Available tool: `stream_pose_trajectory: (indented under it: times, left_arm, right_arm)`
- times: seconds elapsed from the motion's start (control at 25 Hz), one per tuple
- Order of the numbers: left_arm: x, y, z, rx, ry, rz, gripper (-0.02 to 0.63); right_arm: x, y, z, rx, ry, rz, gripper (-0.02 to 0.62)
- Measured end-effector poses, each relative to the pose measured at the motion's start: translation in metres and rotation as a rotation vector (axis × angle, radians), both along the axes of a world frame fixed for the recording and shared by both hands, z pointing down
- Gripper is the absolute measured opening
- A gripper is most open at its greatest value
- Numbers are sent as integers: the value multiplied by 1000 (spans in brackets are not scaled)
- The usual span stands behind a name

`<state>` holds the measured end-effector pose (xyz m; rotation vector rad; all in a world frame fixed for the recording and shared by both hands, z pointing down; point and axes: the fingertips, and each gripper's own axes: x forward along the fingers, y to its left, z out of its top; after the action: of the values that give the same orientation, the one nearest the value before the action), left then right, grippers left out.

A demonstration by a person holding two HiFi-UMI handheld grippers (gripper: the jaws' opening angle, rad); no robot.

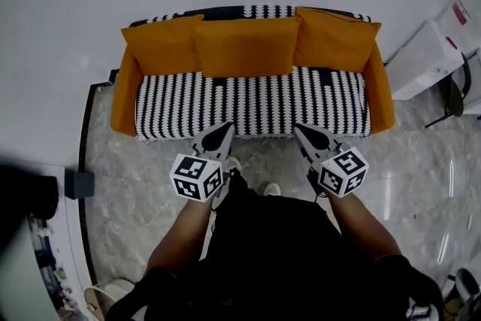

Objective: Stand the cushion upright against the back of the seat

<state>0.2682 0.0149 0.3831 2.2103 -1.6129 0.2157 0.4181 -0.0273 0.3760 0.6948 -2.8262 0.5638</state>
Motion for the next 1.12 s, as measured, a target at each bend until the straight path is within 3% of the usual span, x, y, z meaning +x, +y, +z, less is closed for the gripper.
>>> stream_pose_trajectory:
  times: [0.6,1.12]
  left_arm:
    - [27,18,-8,14,-34,4,17]
    - [29,20,-15,29,-37,-4,17]
  right_arm:
    - [25,15,-3,3,-33,-2,35]
    - [25,17,-7,7,-40,-13,35]
